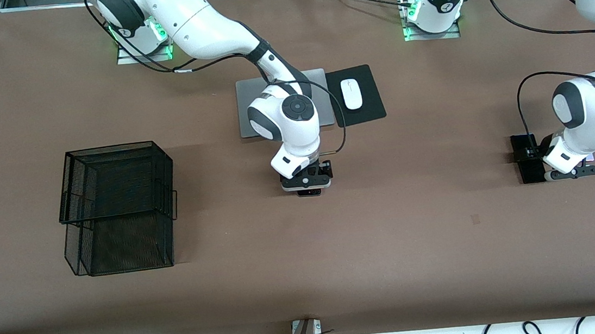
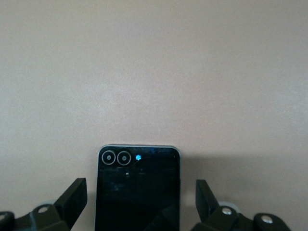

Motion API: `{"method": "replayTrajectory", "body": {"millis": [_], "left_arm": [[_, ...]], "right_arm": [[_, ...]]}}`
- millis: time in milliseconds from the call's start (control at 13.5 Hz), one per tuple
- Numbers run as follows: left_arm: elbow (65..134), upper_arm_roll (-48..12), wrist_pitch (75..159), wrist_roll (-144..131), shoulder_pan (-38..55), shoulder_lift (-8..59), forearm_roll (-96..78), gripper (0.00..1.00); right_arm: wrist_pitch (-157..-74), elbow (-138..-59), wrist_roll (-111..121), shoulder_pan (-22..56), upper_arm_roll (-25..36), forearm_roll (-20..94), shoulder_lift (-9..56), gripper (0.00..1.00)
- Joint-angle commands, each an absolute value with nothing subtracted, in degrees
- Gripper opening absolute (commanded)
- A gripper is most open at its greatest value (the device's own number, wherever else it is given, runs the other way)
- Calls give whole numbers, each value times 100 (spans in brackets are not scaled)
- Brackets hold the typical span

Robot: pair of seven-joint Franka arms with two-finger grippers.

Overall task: Place phones with both arms
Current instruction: 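Grasp the flip phone with the right gripper while the left grasps the bar phone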

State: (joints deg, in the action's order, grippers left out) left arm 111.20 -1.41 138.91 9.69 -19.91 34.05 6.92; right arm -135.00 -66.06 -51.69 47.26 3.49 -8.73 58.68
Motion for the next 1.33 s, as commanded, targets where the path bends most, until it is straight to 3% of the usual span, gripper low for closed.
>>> {"method": "replayTrajectory", "body": {"millis": [0, 148, 221, 295, 369, 443, 517, 664, 738, 960, 1255], "left_arm": [[11153, -202, 13975, 1055, -2065, 3401, 695, 100], [11145, -211, 13975, 1055, -2057, 3419, 633, 100], [11145, -246, 13966, 1055, -2065, 3410, 633, 74], [11136, -246, 13966, 1055, -2065, 3419, 633, 56], [11127, -246, 13957, 1055, -2057, 3410, 633, 44], [11118, -246, 13948, 1055, -2057, 3401, 633, 37], [11109, -246, 13940, 1055, -2057, 3401, 633, 37], [11074, -246, 13922, 1046, -2057, 3401, 633, 37], [11057, -255, 13922, 1046, -2057, 3384, 633, 38], [10751, -325, 13546, 1028, -2030, 3270, 633, 41], [9610, -378, 12010, 993, -1768, 3278, 642, 42]], "right_arm": [[-13544, -6407, -5247, 4746, 308, -932, 6073, 100], [-13544, -6407, -5265, 4790, 308, -940, 6135, 100], [-13544, -6407, -5256, 4773, 299, -932, 6161, 100], [-13544, -6407, -5265, 4772, 299, -923, 6161, 100], [-13544, -6407, -5265, 4772, 290, -914, 6170, 96], [-13544, -6407, -5265, 4790, 290, -905, 6161, 79], [-13544, -6407, -5256, 4790, 290, -905, 6170, 48], [-13518, -6407, -5203, 4790, 290, -914, 6161, 7], [-13474, -6407, -5203, 4790, 290, -923, 6152, 0], [-13247, -6399, -5194, 4764, 290, -914, 6082, 0], [-11676, -5549, -5177, 4711, 177, -862, 5749, 0]]}}
